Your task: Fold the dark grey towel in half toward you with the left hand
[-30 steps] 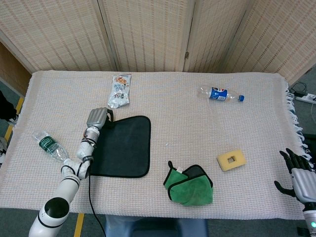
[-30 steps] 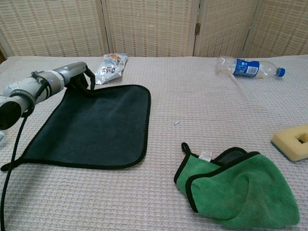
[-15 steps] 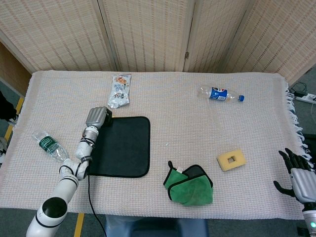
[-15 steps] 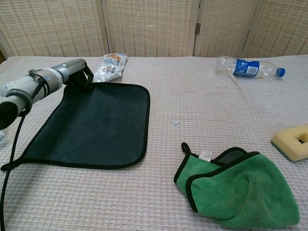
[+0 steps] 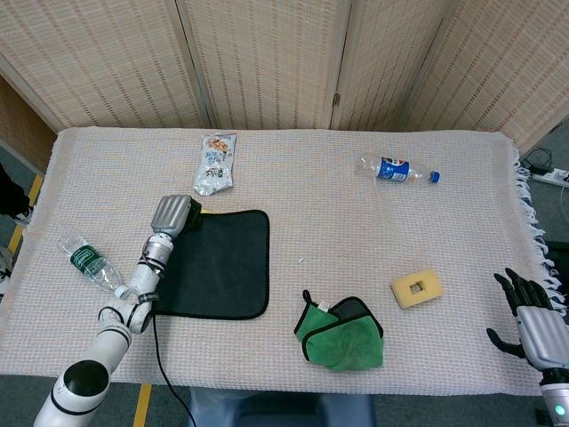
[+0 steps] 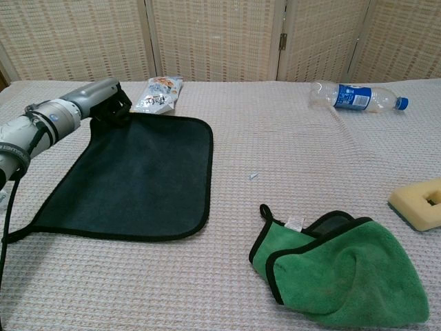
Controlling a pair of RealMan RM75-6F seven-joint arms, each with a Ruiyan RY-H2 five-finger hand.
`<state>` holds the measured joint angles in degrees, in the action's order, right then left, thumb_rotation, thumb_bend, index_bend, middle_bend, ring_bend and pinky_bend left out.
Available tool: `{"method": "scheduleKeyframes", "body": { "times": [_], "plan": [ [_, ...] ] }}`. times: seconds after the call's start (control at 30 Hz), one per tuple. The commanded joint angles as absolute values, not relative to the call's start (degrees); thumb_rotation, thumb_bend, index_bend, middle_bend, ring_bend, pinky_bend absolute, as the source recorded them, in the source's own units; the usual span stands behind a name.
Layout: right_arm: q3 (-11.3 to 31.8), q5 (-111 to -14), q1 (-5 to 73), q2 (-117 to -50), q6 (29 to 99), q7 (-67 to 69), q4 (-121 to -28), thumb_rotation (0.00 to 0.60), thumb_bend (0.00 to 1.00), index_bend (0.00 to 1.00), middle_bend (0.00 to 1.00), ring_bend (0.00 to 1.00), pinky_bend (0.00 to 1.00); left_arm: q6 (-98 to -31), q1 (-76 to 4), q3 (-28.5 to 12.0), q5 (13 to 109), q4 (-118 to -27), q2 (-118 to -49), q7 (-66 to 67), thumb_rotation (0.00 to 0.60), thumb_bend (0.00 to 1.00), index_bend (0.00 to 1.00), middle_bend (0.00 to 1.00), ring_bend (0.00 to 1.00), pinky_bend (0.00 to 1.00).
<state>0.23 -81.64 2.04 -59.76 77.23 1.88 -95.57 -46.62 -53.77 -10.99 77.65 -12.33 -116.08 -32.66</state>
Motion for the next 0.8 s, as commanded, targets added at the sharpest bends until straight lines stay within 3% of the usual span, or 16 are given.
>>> {"method": "scheduleKeyframes", "body": {
  "times": [0.03, 0.5, 0.8],
  "plan": [
    [-0.06, -82.32, 1.91, -59.73, 77.6, 1.86, -95.77, 0.6, 0.35, 0.0, 0.0, 0.0, 0.0, -51.1, -51.04, -9.81, 78.91, -15.43, -114.71, -32.16, 0.6, 0.67, 0.72, 1.0, 1.0, 1.0],
    [-1.65, -86.78, 0.86, -59.34, 80.48, 2.25, -96.67, 0.6, 0.35, 0.0, 0.0, 0.0, 0.0, -69.41, -38.96, -4.64, 83.79, -40.25, -105.68, -19.11, 0.6, 0.67, 0.71, 1.0, 1.0, 1.0],
    [-2.84, -90.45, -0.24, -58.76, 83.36, 3.22, -96.92, 0.6, 0.35, 0.0, 0.0, 0.0, 0.0, -75.68, -33.76, -1.31, 86.8, -52.29, -102.27, -8.79, 0.6, 0.67, 0.71, 1.0, 1.0, 1.0]
  ]
}}
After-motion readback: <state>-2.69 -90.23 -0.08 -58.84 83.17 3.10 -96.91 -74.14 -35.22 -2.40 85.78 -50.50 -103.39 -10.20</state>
